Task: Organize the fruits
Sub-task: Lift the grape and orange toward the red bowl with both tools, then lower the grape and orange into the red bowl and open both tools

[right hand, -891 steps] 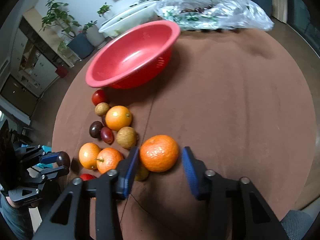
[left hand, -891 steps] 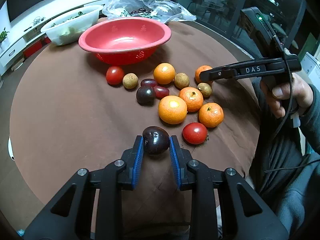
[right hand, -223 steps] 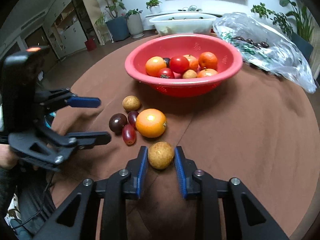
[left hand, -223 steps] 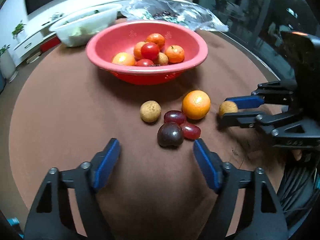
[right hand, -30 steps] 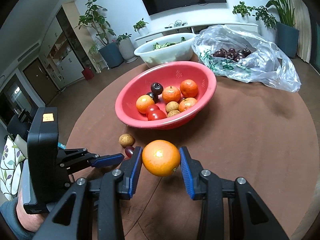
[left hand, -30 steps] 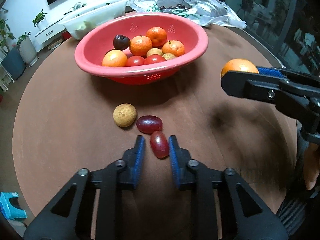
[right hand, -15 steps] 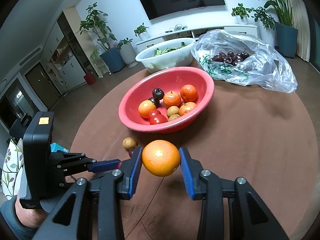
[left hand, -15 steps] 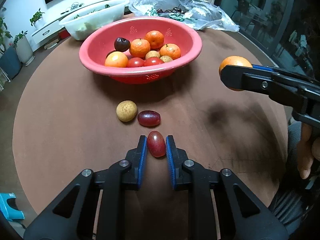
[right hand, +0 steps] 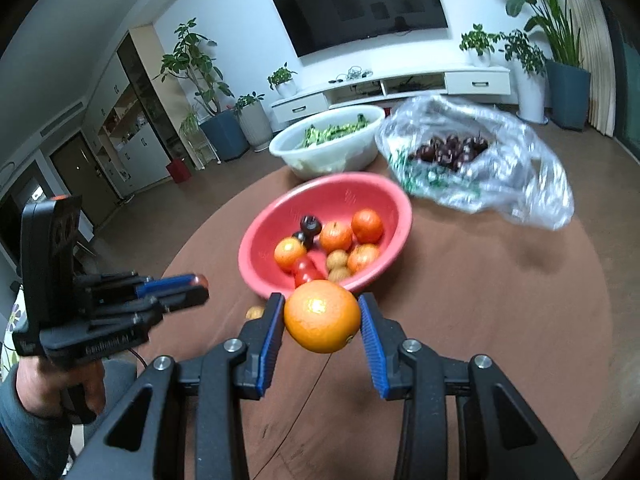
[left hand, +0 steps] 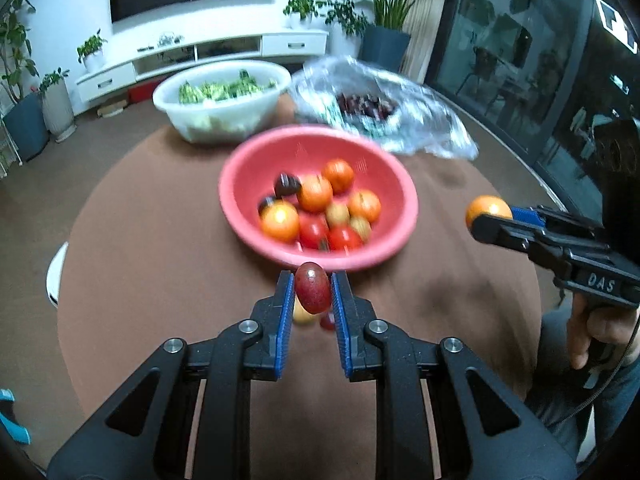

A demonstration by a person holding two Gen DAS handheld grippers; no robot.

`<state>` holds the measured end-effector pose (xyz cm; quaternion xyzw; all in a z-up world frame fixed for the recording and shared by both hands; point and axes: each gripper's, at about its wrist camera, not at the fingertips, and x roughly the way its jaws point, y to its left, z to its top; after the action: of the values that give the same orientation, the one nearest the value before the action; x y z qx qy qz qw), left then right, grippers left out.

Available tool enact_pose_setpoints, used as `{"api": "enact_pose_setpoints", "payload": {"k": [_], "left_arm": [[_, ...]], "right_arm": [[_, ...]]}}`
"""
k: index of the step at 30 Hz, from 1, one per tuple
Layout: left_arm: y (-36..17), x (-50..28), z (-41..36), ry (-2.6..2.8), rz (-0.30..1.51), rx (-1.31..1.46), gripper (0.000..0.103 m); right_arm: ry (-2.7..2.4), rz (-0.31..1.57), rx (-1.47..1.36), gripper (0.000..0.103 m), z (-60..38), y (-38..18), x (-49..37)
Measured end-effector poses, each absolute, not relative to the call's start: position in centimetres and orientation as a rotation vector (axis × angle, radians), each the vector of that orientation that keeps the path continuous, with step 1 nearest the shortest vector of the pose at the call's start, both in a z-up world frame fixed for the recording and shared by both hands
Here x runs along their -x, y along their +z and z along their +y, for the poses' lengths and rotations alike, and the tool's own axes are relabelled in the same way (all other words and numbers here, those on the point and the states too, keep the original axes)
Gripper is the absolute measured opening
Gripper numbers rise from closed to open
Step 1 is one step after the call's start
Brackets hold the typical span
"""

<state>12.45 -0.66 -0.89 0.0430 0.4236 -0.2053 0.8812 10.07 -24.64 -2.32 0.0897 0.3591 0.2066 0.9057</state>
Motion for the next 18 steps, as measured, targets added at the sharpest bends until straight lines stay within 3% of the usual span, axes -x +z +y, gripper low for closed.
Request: {"api": "enact_pose_setpoints", "payload": {"k": [8, 18], "left_arm": [[-0.2, -18.6, -2.2, -0.458, 0.865, -0.096, 0.018], [-4.6, -24.2, -5.7, -0.495, 0.929, -0.162, 0.017]], "right_arm": [[0.434, 0.746, -0.053, 0.041, -21.7, -0.6, -14.2], [0.385, 0.883, 0.050, 0.041, -19.3, -3.8, -20.6]]}}
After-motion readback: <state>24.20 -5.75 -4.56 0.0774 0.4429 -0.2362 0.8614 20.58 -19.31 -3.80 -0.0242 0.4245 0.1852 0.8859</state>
